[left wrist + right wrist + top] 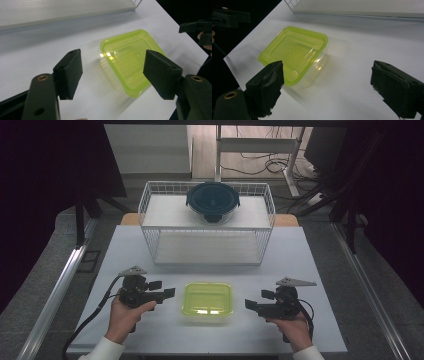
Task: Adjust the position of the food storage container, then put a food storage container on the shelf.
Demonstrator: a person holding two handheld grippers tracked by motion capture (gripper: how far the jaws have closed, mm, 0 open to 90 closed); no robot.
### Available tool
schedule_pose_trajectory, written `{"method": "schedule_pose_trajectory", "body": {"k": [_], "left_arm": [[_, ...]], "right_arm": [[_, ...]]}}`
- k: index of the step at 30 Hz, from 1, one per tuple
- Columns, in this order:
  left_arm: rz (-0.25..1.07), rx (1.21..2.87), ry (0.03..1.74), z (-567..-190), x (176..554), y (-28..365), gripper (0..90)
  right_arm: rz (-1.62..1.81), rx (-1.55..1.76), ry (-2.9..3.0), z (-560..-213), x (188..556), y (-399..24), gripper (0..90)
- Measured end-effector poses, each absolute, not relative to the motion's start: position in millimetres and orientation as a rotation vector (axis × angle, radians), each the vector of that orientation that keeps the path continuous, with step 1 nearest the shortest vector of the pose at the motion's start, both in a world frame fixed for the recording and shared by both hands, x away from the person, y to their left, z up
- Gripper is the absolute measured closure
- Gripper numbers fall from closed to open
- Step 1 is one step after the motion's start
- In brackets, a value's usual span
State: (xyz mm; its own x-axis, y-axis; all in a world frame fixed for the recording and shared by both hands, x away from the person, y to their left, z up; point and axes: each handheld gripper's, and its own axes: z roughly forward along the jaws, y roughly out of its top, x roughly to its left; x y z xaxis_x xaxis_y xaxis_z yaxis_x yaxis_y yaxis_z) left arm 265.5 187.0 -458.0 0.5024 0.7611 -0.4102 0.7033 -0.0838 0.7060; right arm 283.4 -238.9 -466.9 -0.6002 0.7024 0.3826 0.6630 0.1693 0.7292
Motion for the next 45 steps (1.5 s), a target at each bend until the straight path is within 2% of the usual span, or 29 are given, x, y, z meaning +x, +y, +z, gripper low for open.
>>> {"method": "schedule_pose_trajectory", "body": {"k": [5, 11, 23, 34, 45], "left_arm": [[0.090, 1.810, 1.229, -454.0, 261.3, 186.0, 31.5], [0.042, 1.784, 1.224, -454.9, 262.1, 184.3, 26.7], [-0.066, 1.806, 1.218, -474.0, 277.4, 174.2, 27.0], [-0.158, 1.788, 1.260, -488.9, 285.4, 162.8, 32.3], [-0.243, 1.736, 1.327, -505.3, 297.6, 154.9, 34.7]], "right_arm": [[1.429, 1.377, 2.370, -466.4, 279.0, -238.6, 11.3], [1.444, 1.391, 2.372, -463.2, 277.9, -238.3, 12.4], [1.460, 1.434, 2.421, -467.6, 294.1, -221.9, 23.3], [1.455, 1.527, 2.464, -475.3, 310.7, -202.7, 34.2], [1.410, 1.629, 2.521, -494.0, 320.4, -184.9, 37.3]]}}
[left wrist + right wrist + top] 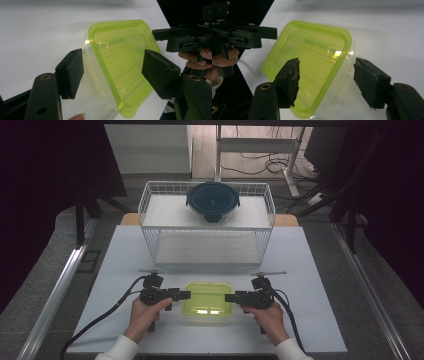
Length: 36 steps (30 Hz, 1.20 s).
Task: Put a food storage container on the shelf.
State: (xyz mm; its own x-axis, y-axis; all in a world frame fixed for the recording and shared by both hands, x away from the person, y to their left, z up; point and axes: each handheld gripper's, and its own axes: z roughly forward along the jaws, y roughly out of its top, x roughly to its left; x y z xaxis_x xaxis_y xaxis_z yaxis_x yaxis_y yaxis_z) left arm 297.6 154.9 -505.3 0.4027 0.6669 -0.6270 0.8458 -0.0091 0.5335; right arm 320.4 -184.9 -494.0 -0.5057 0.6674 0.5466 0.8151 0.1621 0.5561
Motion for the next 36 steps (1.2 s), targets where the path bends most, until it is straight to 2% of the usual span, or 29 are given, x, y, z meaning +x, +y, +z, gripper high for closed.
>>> {"method": "schedule_pose_trajectory", "body": {"k": [10, 15, 18, 20, 21, 22, 24, 25, 30, 36], "left_arm": [[-0.326, 1.730, 1.339, -515.4, 296.8, 154.6, 39.6], [-0.374, 1.718, 1.329, -518.8, 298.3, 152.6, 45.4], [-0.404, 1.719, 1.329, -523.3, 299.5, 150.6, 52.6], [-0.379, 1.721, 1.351, -523.1, 298.0, 149.6, 57.6], [-0.369, 1.723, 1.360, -522.7, 296.7, 149.7, 59.9], [-0.365, 1.718, 1.364, -521.4, 295.0, 149.5, 62.3], [-0.328, 1.713, 1.368, -516.2, 290.0, 149.3, 66.3], [-0.320, 1.711, 1.369, -515.2, 288.6, 149.3, 74.3], [-0.310, 1.713, 1.344, -510.7, 282.0, 148.8, 78.5], [-0.310, 1.698, 1.292, -499.8, 275.6, 151.5, 79.5]], "right_arm": [[-1.238, -1.474, -2.213, -506.6, 315.9, -182.0, 44.1], [-1.238, -1.475, -2.209, -509.0, 315.7, -181.1, 48.0], [-1.236, -1.469, -2.185, -511.9, 316.6, -180.8, 53.3], [-1.241, -1.479, -2.147, -513.3, 316.8, -181.4, 56.0], [-1.246, -1.493, -2.125, -513.7, 316.6, -182.9, 59.5], [-1.256, -1.520, -2.102, -513.4, 315.8, -185.0, 67.2], [-1.260, -1.537, -2.110, -512.7, 313.3, -187.0, 70.6], [-1.259, -1.559, -2.095, -511.2, 311.2, -187.7, 71.8], [-1.276, -1.558, -2.109, -504.1, 306.0, -189.6, 76.6], [-1.317, -1.508, -2.183, -489.6, 300.0, -191.4, 77.4]]}}
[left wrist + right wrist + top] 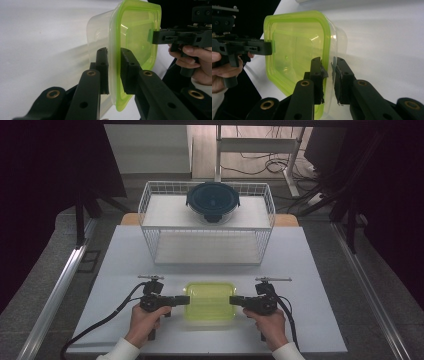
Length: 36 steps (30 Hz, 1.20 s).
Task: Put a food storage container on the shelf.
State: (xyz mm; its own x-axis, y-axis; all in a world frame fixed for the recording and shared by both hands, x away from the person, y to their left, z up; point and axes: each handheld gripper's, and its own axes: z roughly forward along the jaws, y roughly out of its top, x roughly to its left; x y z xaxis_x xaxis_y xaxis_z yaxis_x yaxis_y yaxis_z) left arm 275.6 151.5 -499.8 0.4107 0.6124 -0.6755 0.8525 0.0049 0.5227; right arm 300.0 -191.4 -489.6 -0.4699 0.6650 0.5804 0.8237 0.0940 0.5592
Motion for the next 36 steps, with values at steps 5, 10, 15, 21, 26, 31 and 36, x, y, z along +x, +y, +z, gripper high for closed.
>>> {"method": "schedule_pose_trajectory", "body": {"k": [5, 10, 15, 21, 26, 31, 36], "left_arm": [[-0.274, 1.709, 1.266, -493.1, 270.4, 149.6, 79.9], [-0.239, 1.714, 1.232, -483.7, 267.0, 149.4, 79.8], [-0.234, 1.716, 1.228, -481.0, 265.7, 149.0, 79.9], [-0.235, 1.703, 1.208, -475.5, 264.2, 150.7, 79.8], [-0.238, 1.692, 1.212, -472.2, 264.6, 153.1, 79.9], [-0.233, 1.690, 1.198, -468.3, 265.0, 156.3, 79.7], [-0.196, 1.709, 1.183, -461.2, 265.6, 156.0, 79.8]], "right_arm": [[-1.342, -1.461, -2.281, -479.2, 293.4, -190.5, 77.1], [-1.373, -1.431, -2.306, -473.6, 291.2, -192.1, 77.2], [-1.392, -1.413, -2.312, -469.8, 290.8, -193.1, 77.3], [-1.421, -1.393, -2.318, -463.5, 289.1, -194.4, 77.3], [-1.437, -1.378, -2.337, -458.0, 289.2, -192.1, 77.4], [-1.445, -1.365, -2.333, -455.2, 291.4, -190.5, 77.5], [-1.450, -1.350, -2.362, -449.8, 292.3, -188.9, 77.5]]}}
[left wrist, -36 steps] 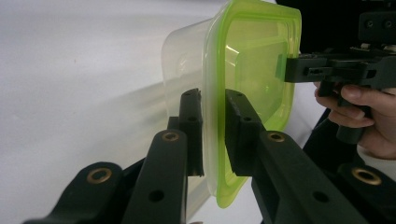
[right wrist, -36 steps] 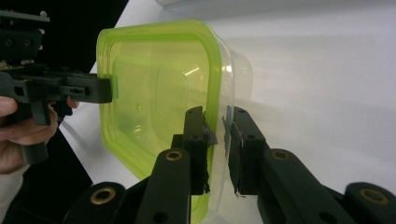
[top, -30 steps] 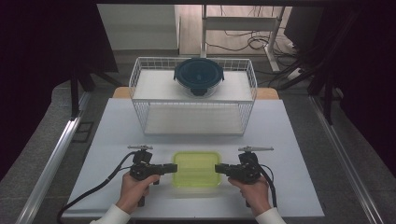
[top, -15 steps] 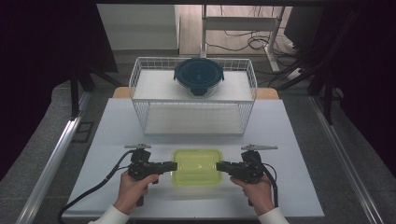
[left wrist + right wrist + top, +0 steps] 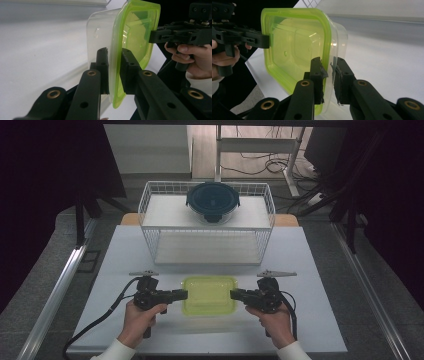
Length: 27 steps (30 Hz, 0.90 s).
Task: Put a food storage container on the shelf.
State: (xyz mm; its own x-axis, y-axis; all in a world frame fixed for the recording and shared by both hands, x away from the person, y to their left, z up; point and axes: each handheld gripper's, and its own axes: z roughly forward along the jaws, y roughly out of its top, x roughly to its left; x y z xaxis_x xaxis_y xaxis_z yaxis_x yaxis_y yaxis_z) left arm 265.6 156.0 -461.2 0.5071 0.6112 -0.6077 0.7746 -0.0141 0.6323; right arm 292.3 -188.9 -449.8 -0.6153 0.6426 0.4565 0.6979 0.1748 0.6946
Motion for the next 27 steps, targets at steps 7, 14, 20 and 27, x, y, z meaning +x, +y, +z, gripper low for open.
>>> {"method": "schedule_pose_trajectory", "body": {"k": [7, 14, 20, 27], "left_arm": [[-0.173, 1.712, 1.175, -451.4, 268.1, 155.7, 79.8], [-0.161, 1.710, 1.160, -434.7, 281.7, 161.0, 79.8], [-0.150, 1.699, 1.148, -421.4, 291.7, 166.9, 80.0], [-0.131, 1.692, 1.123, -404.4, 298.0, 166.5, 80.1]], "right_arm": [[-1.456, -1.341, -2.353, -444.0, 296.2, -189.2, 77.6], [-1.491, -1.325, -2.336, -429.4, 307.6, -187.4, 77.6], [-1.524, -1.305, -2.327, -413.8, 318.5, -183.3, 77.5], [-1.562, -1.298, -2.335, -396.1, 324.4, -183.2, 77.6]]}}
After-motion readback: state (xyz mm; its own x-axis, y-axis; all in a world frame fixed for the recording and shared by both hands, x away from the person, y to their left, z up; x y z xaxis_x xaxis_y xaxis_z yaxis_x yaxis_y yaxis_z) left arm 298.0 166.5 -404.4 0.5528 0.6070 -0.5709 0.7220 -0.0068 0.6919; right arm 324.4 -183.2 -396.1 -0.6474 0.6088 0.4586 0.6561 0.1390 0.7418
